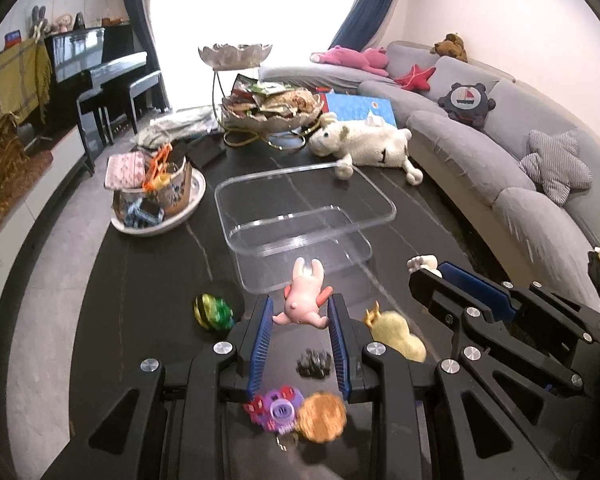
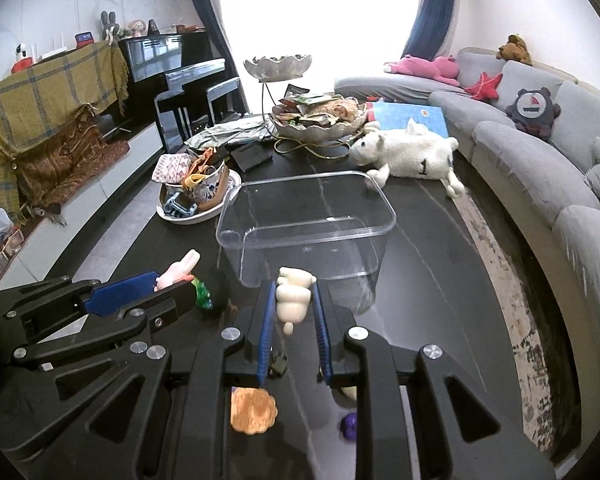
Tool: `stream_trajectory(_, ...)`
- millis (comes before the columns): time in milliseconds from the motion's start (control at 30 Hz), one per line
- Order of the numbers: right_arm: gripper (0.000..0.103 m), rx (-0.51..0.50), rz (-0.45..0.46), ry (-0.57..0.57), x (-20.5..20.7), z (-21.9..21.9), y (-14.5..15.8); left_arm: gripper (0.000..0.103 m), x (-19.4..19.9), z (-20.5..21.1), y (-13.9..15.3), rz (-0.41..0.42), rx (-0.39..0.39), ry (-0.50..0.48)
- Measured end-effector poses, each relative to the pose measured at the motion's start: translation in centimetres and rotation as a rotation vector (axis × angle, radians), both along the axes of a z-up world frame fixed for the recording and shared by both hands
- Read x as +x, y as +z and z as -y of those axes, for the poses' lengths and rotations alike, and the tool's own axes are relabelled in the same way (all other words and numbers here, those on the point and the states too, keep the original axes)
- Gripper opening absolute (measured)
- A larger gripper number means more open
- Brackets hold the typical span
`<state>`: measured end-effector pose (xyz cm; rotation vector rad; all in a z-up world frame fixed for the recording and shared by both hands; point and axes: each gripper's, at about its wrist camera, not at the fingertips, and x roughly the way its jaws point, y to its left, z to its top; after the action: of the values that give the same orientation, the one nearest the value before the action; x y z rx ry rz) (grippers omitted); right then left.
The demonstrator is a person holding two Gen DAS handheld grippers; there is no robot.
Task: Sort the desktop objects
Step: 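Carry the bunny in the left tool and the white figure in the right tool over the clear box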
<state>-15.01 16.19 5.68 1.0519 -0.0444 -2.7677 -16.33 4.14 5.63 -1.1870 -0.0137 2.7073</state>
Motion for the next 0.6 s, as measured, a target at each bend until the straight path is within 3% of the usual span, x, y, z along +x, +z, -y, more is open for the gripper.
stream_trajectory(600,0.017,-0.01,0.065,0.023,-11.1,-0.7,-2.5,0.024,-10.1,-0.7,-2.4,0.045,-0.041,0.008)
